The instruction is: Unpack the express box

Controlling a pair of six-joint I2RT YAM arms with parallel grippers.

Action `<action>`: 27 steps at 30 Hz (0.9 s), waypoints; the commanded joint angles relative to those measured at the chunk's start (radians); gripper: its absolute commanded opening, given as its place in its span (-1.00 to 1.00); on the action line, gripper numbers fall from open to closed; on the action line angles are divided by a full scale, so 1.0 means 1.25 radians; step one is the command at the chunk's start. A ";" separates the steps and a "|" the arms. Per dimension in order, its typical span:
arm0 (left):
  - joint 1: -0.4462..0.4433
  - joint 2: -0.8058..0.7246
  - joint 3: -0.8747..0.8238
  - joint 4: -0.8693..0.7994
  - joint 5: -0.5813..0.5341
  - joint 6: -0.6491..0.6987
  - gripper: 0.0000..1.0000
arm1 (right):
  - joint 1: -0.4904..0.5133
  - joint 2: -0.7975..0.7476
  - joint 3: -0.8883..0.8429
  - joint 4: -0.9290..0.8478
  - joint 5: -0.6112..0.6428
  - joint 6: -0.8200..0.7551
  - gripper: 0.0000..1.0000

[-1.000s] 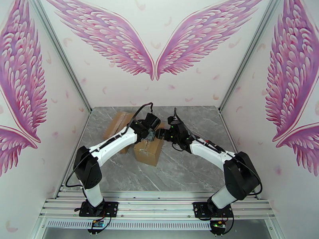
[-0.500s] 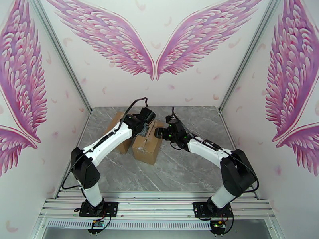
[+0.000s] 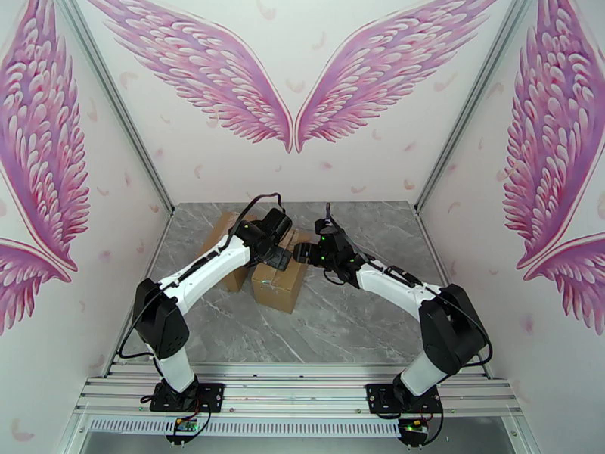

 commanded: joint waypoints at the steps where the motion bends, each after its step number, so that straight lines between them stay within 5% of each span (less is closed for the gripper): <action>1: 0.001 0.008 -0.025 0.002 -0.033 0.005 0.83 | 0.007 0.032 -0.014 -0.112 0.028 -0.033 0.60; 5: 0.001 0.026 -0.041 -0.006 -0.113 -0.004 0.83 | 0.009 0.042 -0.011 -0.111 0.024 -0.034 0.55; 13: -0.012 0.038 -0.081 0.049 -0.084 -0.011 0.90 | 0.009 0.053 -0.006 -0.113 0.020 -0.034 0.53; 18: -0.028 0.072 -0.056 0.024 -0.158 -0.029 0.86 | 0.010 0.055 0.004 -0.120 0.017 -0.036 0.53; 22: -0.032 0.094 -0.025 -0.015 -0.210 -0.048 0.60 | 0.010 0.061 0.008 -0.125 0.017 -0.038 0.52; 27: -0.036 0.094 0.004 -0.050 -0.232 -0.052 0.00 | 0.010 0.074 0.015 -0.137 0.024 -0.039 0.50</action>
